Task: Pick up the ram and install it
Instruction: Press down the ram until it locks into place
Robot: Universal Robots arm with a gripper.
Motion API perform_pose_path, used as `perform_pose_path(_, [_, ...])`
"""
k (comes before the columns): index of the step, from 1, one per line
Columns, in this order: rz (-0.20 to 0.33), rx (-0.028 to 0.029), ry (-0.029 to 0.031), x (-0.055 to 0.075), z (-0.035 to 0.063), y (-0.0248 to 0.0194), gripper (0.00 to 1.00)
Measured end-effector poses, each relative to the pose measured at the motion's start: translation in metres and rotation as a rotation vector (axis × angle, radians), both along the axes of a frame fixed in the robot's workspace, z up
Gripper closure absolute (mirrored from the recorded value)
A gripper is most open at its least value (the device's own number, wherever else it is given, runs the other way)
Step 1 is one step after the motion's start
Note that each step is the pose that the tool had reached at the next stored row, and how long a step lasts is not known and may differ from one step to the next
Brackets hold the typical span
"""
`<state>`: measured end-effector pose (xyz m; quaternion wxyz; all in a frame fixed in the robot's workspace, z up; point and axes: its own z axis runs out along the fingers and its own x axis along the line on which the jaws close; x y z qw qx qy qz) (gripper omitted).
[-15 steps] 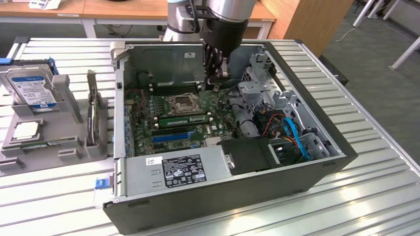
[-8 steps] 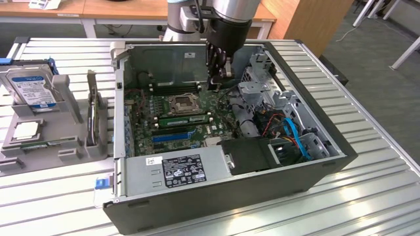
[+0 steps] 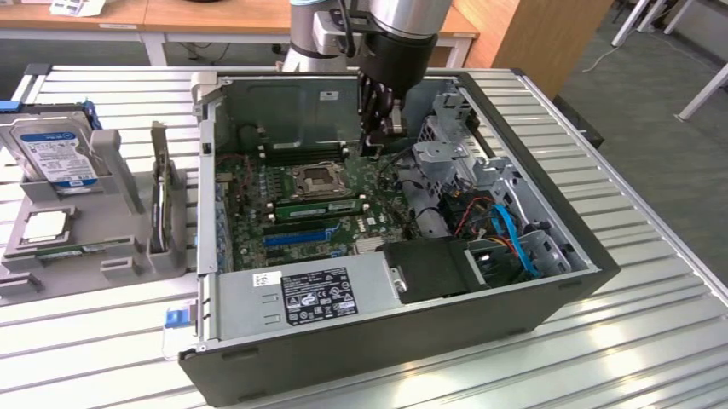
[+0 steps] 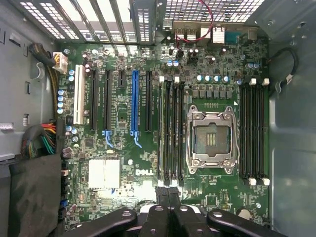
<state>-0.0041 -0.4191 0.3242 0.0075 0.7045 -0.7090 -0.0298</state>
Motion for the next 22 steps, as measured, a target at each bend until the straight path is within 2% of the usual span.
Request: perform_pose_path(22, [0.000, 0.0002, -0.0005, 0.000, -0.0192, 0.0000, 0.90])
